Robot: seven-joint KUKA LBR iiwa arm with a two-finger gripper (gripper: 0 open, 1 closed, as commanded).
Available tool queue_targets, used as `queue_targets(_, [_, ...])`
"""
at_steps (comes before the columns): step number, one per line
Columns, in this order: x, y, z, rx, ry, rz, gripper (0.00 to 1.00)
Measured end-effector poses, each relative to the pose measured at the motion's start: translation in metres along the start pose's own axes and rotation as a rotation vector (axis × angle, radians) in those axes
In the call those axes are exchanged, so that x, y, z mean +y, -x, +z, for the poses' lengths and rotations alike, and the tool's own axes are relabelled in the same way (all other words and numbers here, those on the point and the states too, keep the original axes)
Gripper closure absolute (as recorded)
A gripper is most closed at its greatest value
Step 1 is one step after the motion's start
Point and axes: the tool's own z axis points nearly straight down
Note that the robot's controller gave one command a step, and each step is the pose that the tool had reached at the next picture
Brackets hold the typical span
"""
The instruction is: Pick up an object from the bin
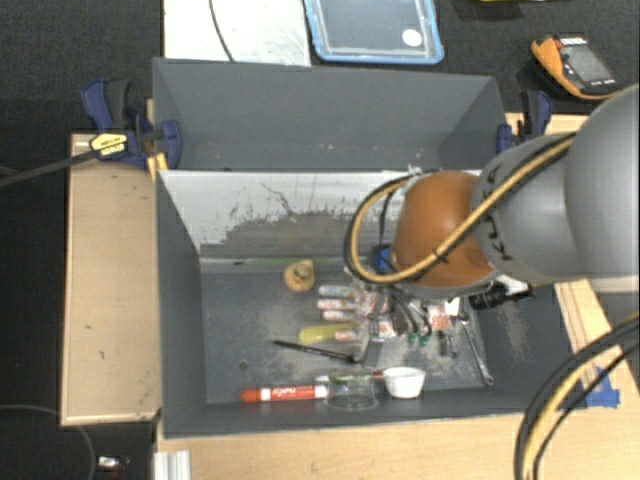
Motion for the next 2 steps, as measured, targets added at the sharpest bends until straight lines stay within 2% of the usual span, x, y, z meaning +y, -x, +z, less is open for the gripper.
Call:
queue_targets(1, [0.0081,0.0000,-0.0088,-0.003,-0.002,0.023,0.00])
queue_targets(2, [0.0052,0.0008,-0.0067,-0.002,-0.001,0.014,0.00])
